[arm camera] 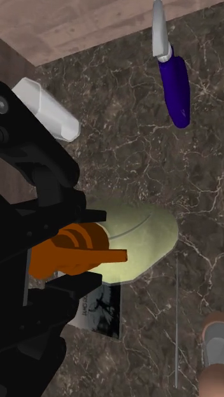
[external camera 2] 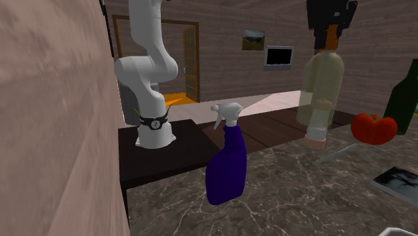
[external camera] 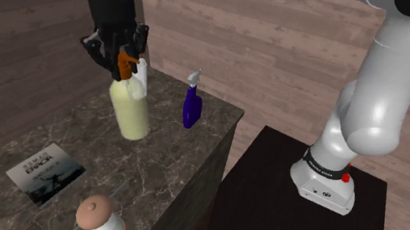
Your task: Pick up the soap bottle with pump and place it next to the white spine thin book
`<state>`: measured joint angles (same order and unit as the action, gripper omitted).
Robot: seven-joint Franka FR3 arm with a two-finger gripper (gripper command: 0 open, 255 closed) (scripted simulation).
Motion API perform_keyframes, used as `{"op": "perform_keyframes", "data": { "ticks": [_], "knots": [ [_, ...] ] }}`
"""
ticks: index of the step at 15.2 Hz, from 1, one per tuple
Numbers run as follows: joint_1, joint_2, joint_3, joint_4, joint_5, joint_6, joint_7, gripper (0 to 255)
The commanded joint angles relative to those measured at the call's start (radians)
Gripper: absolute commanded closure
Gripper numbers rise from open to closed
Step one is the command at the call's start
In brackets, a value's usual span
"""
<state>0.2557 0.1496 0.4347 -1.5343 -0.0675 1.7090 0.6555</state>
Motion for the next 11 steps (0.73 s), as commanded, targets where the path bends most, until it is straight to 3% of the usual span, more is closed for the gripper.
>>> {"op": "perform_keyframes", "data": {
  "ticks": [1, 7, 11],
  "knots": [
    [0.028, 0.064, 0.011, 0.051, -0.031, 0.007, 0.039, 255],
    [0.14, 0.293, 0.019, 0.268, -0.132, -0.002, 0.139, 255],
    [0.239, 0.474, 0.003, 0.487, -0.195, -0.047, 0.18, 255]
  ]
}}
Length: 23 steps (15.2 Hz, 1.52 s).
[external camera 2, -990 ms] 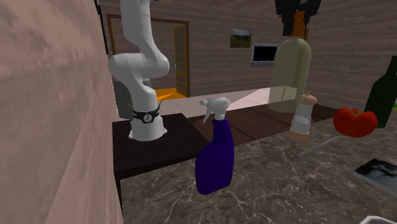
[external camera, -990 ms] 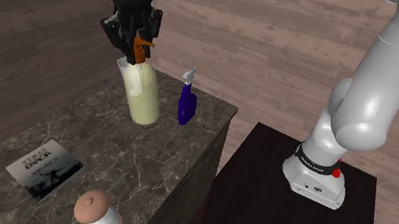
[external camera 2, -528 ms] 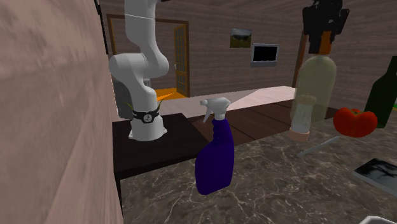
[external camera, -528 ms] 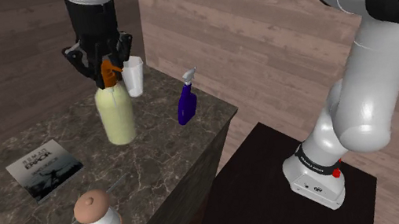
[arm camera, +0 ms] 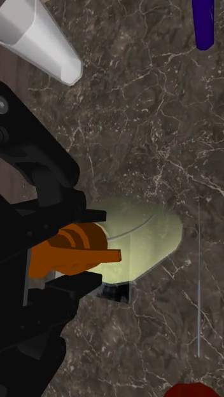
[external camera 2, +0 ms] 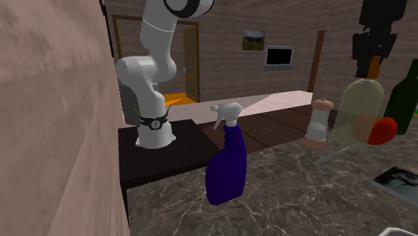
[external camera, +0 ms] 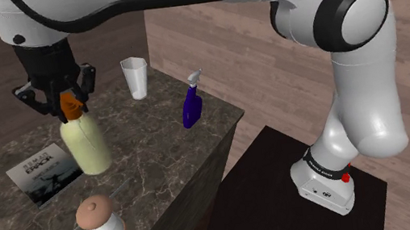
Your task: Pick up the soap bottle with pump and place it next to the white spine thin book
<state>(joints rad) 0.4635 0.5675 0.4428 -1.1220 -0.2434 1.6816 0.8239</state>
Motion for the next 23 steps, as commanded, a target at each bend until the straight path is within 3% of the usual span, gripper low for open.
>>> {"op": "perform_keyframes", "data": {
  "ticks": [1, 14, 22, 23],
  "knots": [
    [0.068, 0.124, -0.013, 0.169, -0.038, -0.045, 0.019, 255],
    [0.029, 0.102, -0.015, -0.049, -0.036, 0.145, 0.038, 255],
    [0.028, 0.103, -0.015, -0.057, -0.037, 0.153, 0.038, 255],
    [0.028, 0.103, -0.015, -0.056, -0.037, 0.153, 0.038, 0]
  ]
}}
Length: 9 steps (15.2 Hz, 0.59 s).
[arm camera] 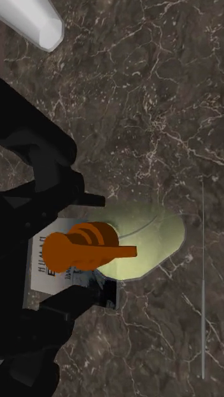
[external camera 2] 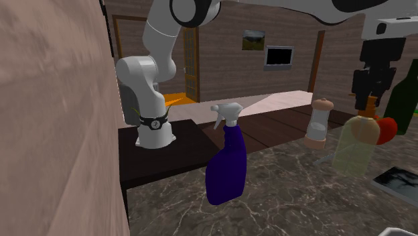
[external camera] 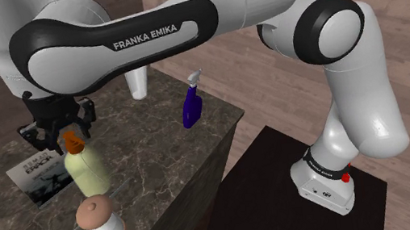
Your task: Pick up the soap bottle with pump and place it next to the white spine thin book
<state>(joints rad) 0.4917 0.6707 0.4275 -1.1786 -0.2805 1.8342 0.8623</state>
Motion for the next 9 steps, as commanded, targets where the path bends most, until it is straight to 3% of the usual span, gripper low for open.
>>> {"op": "perform_keyframes", "data": {
  "ticks": [1, 5, 9],
  "knots": [
    [0.0, 0.0, 0.0, 0.0, 0.0, 0.0, 0.0, 0],
    [0.0, 0.0, 0.0, 0.0, 0.0, 0.0, 0.0, 0],
    [0.019, -0.006, 0.004, 0.122, 0.006, -0.123, -0.012, 0]
  ]
}}
